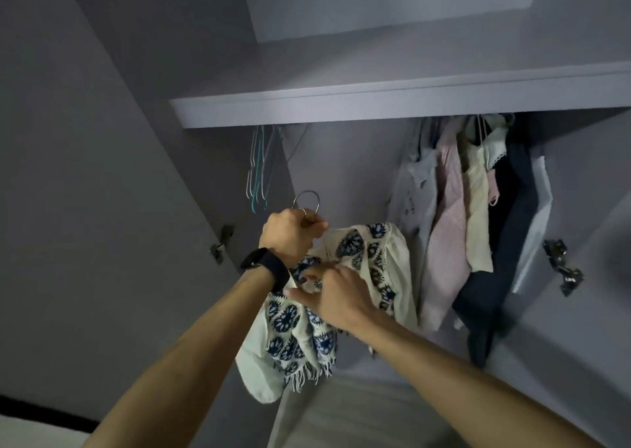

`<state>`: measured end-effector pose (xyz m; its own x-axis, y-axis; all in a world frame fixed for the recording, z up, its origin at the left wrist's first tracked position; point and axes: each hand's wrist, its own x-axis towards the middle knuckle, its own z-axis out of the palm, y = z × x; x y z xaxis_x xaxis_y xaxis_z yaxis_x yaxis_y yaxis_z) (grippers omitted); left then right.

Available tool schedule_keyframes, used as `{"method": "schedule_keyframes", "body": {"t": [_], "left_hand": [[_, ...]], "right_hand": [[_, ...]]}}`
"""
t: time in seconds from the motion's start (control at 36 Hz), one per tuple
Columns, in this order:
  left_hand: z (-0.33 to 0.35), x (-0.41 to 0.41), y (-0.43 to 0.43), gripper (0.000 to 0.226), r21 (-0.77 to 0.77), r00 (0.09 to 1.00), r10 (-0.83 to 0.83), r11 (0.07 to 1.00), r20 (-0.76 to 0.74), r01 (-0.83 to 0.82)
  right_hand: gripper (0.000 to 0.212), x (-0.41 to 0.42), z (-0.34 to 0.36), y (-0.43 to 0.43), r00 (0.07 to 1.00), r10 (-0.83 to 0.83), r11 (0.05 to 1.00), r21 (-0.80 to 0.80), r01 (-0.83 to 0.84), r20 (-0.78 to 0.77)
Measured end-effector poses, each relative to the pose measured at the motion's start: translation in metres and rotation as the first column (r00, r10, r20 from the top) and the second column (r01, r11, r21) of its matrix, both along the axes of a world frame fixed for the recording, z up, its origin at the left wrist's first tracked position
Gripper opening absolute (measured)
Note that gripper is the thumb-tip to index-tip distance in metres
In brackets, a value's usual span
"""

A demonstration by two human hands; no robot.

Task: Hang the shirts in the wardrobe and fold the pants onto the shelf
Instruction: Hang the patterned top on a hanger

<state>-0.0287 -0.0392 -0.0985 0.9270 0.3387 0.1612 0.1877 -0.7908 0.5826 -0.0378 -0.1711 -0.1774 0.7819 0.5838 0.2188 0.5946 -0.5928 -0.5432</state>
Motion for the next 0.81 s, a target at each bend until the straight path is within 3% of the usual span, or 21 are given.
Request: {"method": "schedule_keyframes", "body": {"t": [0.06, 0.11, 0.19, 0.31, 0.47, 0.56, 0.67, 0.75, 0.81], "left_hand": [[-0.001, 0.000, -0.006, 0.013, 0.045, 1.000, -0.009, 0.999, -0.014, 0.010], [-0.003, -0.001, -0.008, 0.013, 0.114, 0.999, -0.015, 0.993, -0.029, 0.018], [-0.003, -0.002, -0.006, 0.015, 0.140, 1.000, -0.013, 0.990, -0.018, 0.015], [-0.002, 0.000, -0.005, 0.014, 0.094, 0.998, 0.045, 0.994, 0.032, -0.048], [0.000, -0.004, 0.005, 0.016, 0.211, 0.999, 0.031, 0.977, 0.024, -0.035], [-0.004, -0.011, 0.010, 0.019, 0.247, 0.998, 0.052, 0.967, 0.038, -0.060], [-0.010, -0.019, 0.009, 0.017, 0.219, 0.992, 0.028, 0.974, 0.122, -0.054], [-0.010, -0.019, 0.007, 0.015, 0.186, 0.991, 0.014, 0.982, 0.137, -0.040], [-0.010, -0.019, 0.007, 0.017, 0.187, 0.991, 0.009, 0.982, 0.133, -0.034]], "right_hand": [[0.042, -0.003, -0.003, 0.010, 0.997, 0.024, 0.999, 0.031, -0.026, 0.080], [0.029, -0.003, -0.004, 0.015, 0.991, 0.015, 0.994, 0.101, -0.028, 0.134], [0.027, 0.000, 0.001, 0.013, 0.995, 0.011, 0.980, 0.197, -0.029, 0.095], [0.023, 0.000, 0.006, 0.023, 0.999, 0.014, 0.981, 0.193, -0.022, 0.041], [0.021, -0.003, 0.006, 0.020, 0.991, 0.109, 0.957, 0.261, -0.127, 0.081], [0.015, 0.010, 0.000, 0.004, 0.992, 0.058, 0.971, 0.224, -0.082, 0.112], [0.010, 0.028, -0.004, -0.020, 0.984, -0.115, 0.955, 0.287, 0.073, 0.134], [0.012, 0.028, -0.005, -0.024, 0.997, 0.043, 0.978, 0.200, -0.054, 0.061], [0.016, 0.029, -0.004, -0.024, 0.971, 0.195, 0.977, 0.116, -0.180, -0.141]]}}
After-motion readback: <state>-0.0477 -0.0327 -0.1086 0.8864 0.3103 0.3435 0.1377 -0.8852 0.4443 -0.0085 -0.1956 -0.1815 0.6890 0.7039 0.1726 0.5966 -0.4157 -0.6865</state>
